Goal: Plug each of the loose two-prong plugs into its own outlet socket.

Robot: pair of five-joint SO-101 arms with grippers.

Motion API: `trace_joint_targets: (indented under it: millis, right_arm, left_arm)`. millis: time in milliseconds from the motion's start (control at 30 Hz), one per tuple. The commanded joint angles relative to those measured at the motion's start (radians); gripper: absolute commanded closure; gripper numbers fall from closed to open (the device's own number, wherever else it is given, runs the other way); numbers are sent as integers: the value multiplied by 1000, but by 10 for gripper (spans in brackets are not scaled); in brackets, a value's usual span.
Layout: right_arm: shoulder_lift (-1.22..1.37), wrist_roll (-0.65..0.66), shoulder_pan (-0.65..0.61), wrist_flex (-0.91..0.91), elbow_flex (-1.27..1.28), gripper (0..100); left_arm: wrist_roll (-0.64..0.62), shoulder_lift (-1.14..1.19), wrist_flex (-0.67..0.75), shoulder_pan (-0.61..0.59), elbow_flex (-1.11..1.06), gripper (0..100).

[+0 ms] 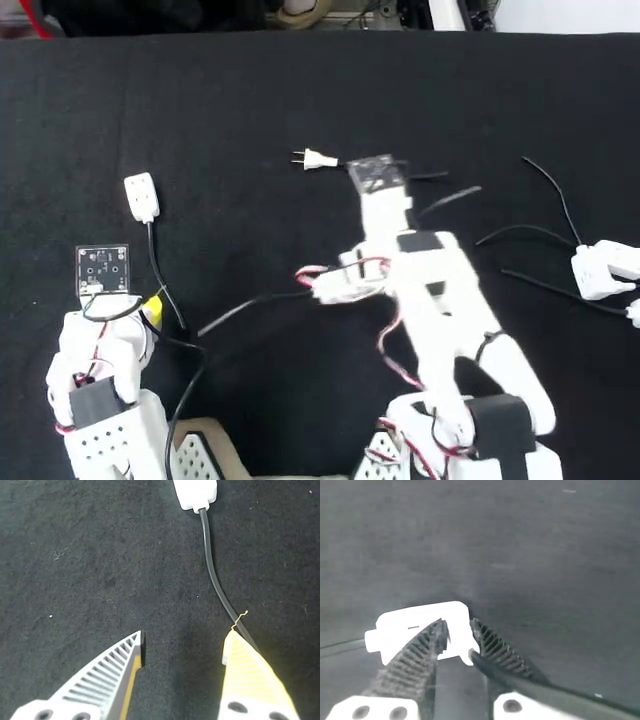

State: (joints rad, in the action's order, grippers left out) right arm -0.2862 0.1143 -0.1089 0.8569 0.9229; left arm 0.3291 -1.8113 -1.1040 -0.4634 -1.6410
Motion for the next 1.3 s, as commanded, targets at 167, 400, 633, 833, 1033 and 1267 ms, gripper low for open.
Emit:
trace_joint_targets:
  millis: [167, 400, 633, 833, 1033, 1267]
  right_arm:
    - [-99, 149, 299, 15, -19, 986]
    - [-213, 298, 494, 11, -19, 986]
    - [-217, 443, 741, -60, -77, 986]
    - [-143, 500, 836, -170, -131, 986]
    - [87, 496, 898, -258, -325, 986]
    - [361, 462, 922, -316, -619, 986]
  left_arm:
    - [5, -9, 8, -2, 7, 740]
    - [11, -9, 8, -2, 7, 740]
    - [57, -9, 8, 1, -5, 740]
    - [57, -9, 8, 1, -8, 740]
    - [57, -9, 8, 1, -10, 740]
    - [57, -9, 8, 1, -10, 740]
